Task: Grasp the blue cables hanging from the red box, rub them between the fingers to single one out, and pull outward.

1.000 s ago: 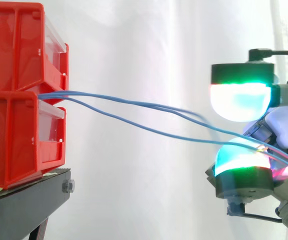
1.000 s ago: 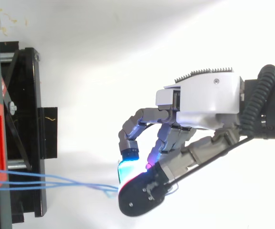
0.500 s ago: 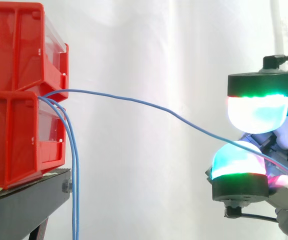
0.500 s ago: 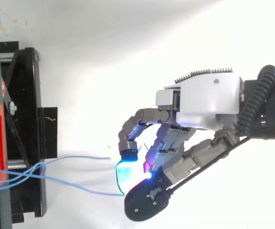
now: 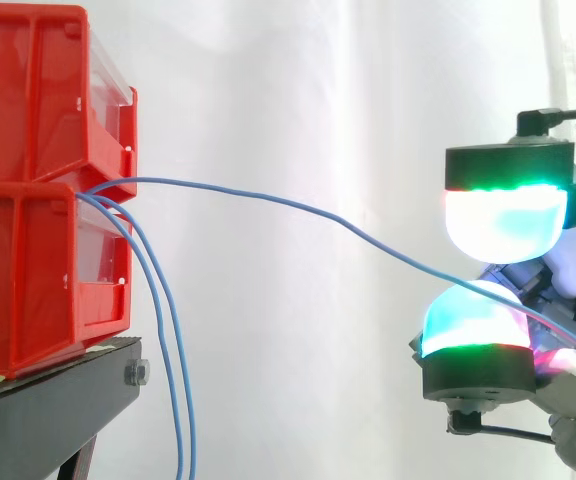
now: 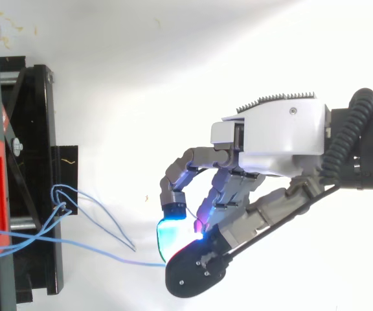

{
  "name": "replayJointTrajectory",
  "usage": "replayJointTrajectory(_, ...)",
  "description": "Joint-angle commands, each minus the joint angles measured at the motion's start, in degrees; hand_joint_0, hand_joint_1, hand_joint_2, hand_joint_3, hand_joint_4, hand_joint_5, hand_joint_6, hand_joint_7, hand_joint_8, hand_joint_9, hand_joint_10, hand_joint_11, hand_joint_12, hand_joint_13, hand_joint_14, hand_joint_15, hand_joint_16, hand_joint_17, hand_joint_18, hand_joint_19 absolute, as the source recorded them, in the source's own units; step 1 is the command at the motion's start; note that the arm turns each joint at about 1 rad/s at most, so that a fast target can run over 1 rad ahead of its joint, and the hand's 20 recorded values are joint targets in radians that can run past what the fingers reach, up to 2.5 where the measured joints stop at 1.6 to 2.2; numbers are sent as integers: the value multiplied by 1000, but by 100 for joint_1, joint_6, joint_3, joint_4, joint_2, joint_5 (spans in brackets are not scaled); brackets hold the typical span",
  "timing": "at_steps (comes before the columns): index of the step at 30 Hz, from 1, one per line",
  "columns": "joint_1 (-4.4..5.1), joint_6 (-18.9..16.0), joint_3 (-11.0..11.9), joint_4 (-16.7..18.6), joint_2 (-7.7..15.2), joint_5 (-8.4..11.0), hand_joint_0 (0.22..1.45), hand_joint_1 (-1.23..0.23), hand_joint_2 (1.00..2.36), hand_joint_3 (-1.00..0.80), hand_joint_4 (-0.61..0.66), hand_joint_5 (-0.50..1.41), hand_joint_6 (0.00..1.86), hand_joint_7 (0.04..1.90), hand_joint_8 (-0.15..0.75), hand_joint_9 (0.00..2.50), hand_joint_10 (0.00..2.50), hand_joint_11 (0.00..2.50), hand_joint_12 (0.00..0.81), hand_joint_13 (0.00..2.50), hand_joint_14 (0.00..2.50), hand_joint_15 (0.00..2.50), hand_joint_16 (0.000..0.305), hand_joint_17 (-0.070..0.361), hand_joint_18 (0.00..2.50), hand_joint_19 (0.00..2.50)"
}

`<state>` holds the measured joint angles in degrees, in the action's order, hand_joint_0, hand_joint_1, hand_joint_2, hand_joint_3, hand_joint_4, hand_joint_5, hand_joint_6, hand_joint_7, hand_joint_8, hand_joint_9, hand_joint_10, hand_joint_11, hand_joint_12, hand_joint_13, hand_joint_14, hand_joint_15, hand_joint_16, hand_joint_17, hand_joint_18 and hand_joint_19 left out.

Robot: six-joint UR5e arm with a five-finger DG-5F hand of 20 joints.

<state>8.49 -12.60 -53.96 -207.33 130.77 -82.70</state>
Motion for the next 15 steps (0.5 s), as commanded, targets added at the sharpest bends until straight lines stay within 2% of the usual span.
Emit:
replayJointTrajectory(1, -5, -14, 0, 17, 1, 0, 540, -719, 1002, -481, 122, -160, 878, 1026, 329, 1026, 15, 685, 433, 866, 19, 541, 52, 118, 822, 554)
replayJointTrajectory(10, 3, -339, 0, 17, -8, -9, 527, -658, 1000, -490, 130, -148, 869, 1051, 341, 1103, 15, 711, 443, 916, 18, 552, 53, 120, 850, 566)
replayJointTrajectory(15, 12, -700, 0, 17, -8, -62, 525, -645, 1000, -494, 130, -148, 868, 1056, 342, 1108, 16, 710, 446, 927, 19, 551, 54, 121, 859, 564)
